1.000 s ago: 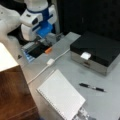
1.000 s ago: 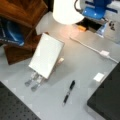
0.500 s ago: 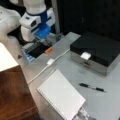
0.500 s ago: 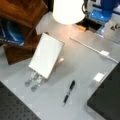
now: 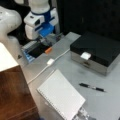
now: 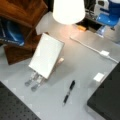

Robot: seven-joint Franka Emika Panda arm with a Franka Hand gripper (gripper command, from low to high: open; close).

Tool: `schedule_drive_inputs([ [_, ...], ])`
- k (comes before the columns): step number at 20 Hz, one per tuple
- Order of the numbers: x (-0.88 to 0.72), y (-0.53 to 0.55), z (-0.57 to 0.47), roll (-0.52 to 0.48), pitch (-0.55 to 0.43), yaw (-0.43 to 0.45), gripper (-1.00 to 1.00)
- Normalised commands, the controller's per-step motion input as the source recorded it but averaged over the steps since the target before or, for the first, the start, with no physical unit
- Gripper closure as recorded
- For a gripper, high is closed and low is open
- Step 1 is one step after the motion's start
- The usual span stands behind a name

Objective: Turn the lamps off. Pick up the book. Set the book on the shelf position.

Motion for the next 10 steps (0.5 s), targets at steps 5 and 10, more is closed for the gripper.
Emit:
schedule_drive_inputs([
  [5, -0.25, 0.15, -0.21, 0.06, -0.218, -0.072, -1.0],
  [10, -0.24, 0.08, -0.21, 0.149, -0.217, -0.056, 1.0],
])
